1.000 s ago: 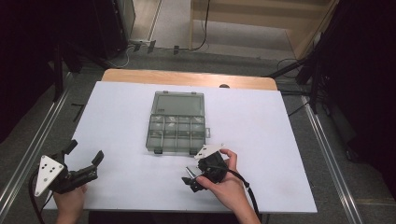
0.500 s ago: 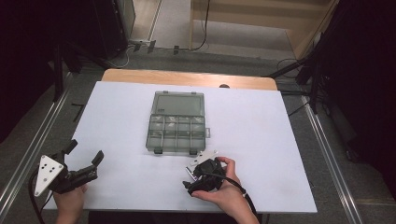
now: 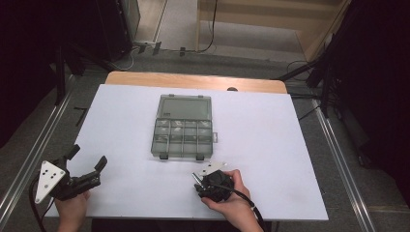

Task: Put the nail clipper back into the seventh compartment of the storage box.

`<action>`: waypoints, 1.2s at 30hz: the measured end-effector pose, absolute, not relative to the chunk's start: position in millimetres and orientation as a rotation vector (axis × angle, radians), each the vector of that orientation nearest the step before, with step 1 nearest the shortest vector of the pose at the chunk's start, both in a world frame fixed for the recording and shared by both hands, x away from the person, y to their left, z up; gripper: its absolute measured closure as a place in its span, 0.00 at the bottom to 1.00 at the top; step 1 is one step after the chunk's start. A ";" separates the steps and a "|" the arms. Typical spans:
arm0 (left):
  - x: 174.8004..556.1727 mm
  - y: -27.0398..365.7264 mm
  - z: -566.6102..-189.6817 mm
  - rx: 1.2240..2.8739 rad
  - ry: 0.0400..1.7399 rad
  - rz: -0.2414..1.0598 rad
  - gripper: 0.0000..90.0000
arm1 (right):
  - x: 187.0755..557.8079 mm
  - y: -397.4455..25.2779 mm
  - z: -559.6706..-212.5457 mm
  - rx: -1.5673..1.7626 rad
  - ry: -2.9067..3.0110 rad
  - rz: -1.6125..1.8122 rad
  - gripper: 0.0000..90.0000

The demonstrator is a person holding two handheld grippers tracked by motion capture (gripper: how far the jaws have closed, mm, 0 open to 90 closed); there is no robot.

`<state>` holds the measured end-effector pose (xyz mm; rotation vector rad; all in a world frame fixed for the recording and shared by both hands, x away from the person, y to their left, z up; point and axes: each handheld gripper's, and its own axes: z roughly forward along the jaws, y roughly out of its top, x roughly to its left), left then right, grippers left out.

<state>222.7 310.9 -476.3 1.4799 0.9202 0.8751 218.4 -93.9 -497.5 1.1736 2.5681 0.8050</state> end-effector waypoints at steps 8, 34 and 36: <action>222.7 310.5 -476.3 1.484 0.918 0.876 0.08 | 210.5 -94.1 -503.5 1.178 2.506 0.849 0.75; 222.7 310.6 -476.3 1.482 0.921 0.874 0.08 | 214.3 -101.2 -503.2 1.248 2.491 0.980 0.90; 222.7 310.6 -476.3 1.480 0.922 0.873 0.08 | 214.2 -101.7 -501.6 1.245 2.488 0.986 0.90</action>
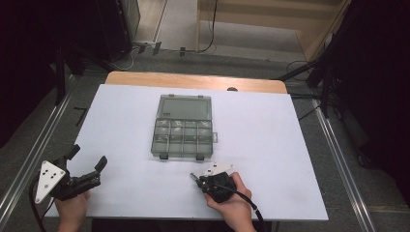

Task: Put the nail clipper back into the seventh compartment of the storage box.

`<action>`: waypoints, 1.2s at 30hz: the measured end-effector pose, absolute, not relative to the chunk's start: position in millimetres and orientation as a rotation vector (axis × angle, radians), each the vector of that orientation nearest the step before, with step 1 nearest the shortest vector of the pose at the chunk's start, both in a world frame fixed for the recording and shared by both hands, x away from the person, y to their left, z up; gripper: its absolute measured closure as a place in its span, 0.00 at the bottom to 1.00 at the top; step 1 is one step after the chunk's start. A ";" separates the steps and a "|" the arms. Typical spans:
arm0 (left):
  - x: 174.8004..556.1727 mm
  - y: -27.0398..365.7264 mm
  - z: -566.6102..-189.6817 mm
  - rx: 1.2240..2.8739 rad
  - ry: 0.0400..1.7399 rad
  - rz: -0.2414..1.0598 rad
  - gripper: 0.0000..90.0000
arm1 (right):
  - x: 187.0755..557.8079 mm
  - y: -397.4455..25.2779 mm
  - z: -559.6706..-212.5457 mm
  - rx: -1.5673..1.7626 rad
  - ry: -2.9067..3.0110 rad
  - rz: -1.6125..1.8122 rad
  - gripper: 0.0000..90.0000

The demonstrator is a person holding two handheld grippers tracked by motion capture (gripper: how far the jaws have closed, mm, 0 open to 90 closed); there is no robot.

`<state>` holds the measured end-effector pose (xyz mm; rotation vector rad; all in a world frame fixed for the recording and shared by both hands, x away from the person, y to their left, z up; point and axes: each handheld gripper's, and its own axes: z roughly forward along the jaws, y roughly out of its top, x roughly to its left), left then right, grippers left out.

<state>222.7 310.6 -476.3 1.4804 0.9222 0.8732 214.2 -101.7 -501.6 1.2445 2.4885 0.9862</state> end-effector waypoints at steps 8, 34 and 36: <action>222.9 310.8 -476.2 1.479 0.924 0.871 0.08 | 214.1 -103.2 -493.8 1.245 2.474 1.020 0.90; 222.6 310.4 -476.4 1.478 0.921 0.867 0.08 | 224.3 -112.3 -464.6 1.240 2.416 1.101 0.90; 222.7 310.6 -476.4 1.479 0.921 0.866 0.08 | 225.5 -113.2 -462.1 1.241 2.411 1.101 0.90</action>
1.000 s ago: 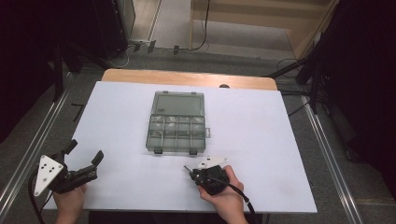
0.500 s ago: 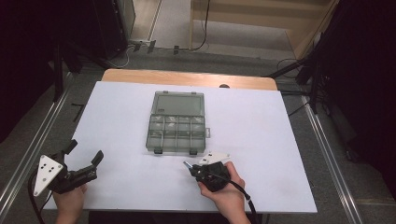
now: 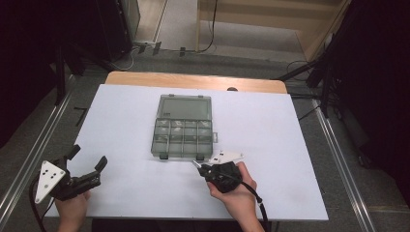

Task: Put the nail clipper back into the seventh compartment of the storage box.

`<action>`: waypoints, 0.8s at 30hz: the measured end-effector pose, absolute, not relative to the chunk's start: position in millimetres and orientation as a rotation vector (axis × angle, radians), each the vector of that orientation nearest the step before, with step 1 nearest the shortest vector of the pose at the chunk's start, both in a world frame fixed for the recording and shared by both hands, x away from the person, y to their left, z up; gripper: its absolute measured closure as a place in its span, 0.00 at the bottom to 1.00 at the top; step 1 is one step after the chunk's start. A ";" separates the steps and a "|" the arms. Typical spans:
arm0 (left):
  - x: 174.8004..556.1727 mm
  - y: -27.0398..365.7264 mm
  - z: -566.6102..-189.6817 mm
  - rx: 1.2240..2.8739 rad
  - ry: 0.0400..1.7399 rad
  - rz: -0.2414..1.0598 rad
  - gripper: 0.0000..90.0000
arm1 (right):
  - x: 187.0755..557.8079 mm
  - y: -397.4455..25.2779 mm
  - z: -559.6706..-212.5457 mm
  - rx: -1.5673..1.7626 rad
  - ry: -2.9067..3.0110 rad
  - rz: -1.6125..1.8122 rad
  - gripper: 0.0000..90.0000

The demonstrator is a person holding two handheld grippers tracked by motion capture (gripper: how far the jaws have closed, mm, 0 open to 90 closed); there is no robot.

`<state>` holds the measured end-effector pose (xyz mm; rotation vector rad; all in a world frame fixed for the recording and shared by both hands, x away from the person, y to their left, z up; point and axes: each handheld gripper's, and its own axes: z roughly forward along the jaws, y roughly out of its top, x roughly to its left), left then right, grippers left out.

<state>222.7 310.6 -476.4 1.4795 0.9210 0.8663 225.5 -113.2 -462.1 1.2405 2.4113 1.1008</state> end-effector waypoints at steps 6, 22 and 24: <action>222.7 310.6 -476.4 1.478 0.920 0.865 0.08 | 228.7 -113.7 -455.8 1.235 2.399 1.109 0.90; 222.8 311.1 -476.4 1.480 0.919 0.862 0.08 | 243.3 -111.7 -441.3 1.212 2.385 1.117 0.90; 222.9 311.0 -476.4 1.481 0.919 0.862 0.08 | 245.4 -110.8 -440.0 1.212 2.384 1.117 0.90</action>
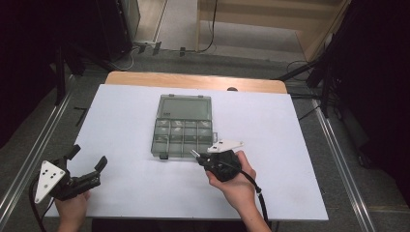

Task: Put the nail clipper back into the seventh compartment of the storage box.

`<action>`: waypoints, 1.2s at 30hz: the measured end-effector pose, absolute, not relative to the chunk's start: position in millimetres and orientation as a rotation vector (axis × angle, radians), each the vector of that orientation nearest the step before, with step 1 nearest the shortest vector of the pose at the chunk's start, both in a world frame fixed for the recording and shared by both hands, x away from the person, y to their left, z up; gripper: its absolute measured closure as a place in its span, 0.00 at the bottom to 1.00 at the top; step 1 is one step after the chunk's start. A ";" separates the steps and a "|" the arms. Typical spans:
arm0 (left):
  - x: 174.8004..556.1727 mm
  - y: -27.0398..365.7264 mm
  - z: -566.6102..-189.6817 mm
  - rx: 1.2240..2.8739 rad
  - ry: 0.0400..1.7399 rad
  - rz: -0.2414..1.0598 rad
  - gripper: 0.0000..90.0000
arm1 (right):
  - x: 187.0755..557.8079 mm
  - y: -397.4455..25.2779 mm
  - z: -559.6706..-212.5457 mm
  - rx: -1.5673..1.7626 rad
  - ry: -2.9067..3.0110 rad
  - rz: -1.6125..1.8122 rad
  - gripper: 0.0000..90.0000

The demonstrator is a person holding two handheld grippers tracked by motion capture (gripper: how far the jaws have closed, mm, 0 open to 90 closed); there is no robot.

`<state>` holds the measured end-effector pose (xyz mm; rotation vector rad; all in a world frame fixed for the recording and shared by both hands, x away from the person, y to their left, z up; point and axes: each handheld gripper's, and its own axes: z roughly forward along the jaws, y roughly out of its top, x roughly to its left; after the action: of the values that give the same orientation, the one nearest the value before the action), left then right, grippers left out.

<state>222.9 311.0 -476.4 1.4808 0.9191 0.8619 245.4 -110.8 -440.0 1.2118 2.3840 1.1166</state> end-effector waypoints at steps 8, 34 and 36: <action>222.8 311.0 -476.5 1.481 0.918 0.862 0.08 | 252.0 -107.7 -434.9 1.203 2.381 1.120 0.90; 222.3 314.0 -474.9 1.493 0.824 0.757 0.08 | 278.8 -94.3 -438.3 1.220 2.395 1.119 0.90; 222.4 312.6 -474.7 1.513 0.806 0.745 0.08 | 280.7 -93.1 -439.1 1.225 2.393 1.117 0.90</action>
<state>222.4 312.6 -474.7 1.5130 0.8056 0.7453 280.7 -93.1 -439.1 1.2252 2.3926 1.1174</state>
